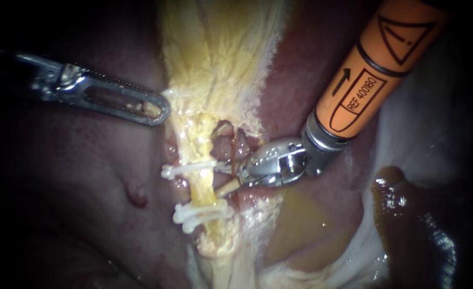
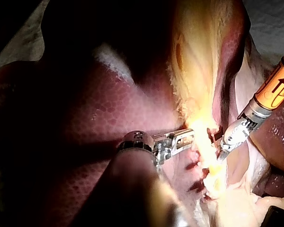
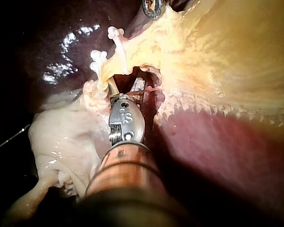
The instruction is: Go to the cutting position left tube
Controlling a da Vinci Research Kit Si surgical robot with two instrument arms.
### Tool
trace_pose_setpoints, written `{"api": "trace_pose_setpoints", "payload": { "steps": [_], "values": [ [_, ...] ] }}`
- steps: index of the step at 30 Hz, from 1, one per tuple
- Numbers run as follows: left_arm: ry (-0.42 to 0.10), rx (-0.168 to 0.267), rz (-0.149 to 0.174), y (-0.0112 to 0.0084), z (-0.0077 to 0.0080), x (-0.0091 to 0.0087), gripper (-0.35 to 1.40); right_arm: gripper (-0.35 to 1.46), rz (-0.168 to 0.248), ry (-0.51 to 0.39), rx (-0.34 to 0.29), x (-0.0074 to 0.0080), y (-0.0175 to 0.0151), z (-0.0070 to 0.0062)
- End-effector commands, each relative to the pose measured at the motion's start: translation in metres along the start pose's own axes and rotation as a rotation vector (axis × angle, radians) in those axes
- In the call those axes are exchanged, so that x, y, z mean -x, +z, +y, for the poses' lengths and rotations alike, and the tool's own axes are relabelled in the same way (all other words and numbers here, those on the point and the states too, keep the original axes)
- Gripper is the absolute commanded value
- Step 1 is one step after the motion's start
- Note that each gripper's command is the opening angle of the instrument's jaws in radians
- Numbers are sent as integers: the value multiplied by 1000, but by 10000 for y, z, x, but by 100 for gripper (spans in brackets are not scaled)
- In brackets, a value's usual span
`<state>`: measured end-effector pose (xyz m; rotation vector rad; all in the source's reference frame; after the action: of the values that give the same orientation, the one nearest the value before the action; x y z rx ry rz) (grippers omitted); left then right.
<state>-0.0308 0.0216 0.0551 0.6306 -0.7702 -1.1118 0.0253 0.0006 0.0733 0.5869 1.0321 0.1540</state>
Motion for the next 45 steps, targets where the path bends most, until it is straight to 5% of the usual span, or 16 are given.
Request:
{"api": "trace_pose_setpoints", "payload": {
  "steps": [1,45],
  "values": [
    [0,0,0,0,0,0,-35,141,0,6,0,0,0,0],
    [1,-1,0,-2,0,-1,-35,141,-16,55,14,38,-67,-3]
  ]
}}
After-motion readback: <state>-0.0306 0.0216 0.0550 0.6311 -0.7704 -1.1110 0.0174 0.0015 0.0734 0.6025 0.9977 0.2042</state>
